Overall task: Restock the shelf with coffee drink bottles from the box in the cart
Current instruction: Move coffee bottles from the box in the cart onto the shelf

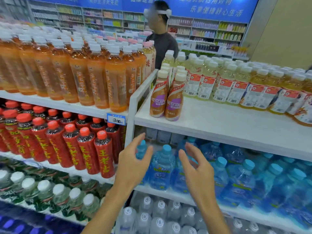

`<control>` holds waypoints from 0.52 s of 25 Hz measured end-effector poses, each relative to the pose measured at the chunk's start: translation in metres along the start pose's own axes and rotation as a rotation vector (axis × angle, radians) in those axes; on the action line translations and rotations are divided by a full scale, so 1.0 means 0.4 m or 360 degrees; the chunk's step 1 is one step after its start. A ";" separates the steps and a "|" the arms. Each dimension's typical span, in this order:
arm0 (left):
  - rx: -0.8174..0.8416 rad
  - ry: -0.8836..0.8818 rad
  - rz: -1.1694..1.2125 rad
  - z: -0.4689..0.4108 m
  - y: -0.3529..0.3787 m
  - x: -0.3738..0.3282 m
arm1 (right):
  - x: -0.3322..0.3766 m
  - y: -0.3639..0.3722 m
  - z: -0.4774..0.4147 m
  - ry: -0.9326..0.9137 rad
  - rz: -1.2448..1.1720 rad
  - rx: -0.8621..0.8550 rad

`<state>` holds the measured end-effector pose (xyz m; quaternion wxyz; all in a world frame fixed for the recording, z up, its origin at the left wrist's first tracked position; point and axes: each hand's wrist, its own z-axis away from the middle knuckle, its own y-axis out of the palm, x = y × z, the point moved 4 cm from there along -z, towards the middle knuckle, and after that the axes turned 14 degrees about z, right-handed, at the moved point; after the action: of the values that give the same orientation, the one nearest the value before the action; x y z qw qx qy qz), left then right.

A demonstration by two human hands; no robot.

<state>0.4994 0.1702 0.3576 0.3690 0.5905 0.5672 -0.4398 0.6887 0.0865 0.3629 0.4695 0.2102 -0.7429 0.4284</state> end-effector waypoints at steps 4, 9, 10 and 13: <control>-0.0179 -0.0308 0.0055 0.277 -0.071 0.070 | -0.132 -0.014 0.181 0.0134 -0.0149 0.0128; -0.0292 -0.0709 0.0110 0.582 -0.198 0.144 | -0.240 0.052 0.391 0.0314 -0.0228 0.0386; -0.0364 -0.0734 0.0118 0.630 -0.223 0.154 | -0.243 0.072 0.420 0.0311 -0.0233 0.0459; -0.0610 -0.0843 0.0131 0.783 -0.316 0.182 | -0.281 0.144 0.525 0.0443 -0.0180 0.0579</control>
<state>0.3398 -0.0866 0.1907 0.6256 0.3978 0.4998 -0.4479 0.5918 -0.0672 0.1987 0.5451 0.2714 -0.5686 0.5530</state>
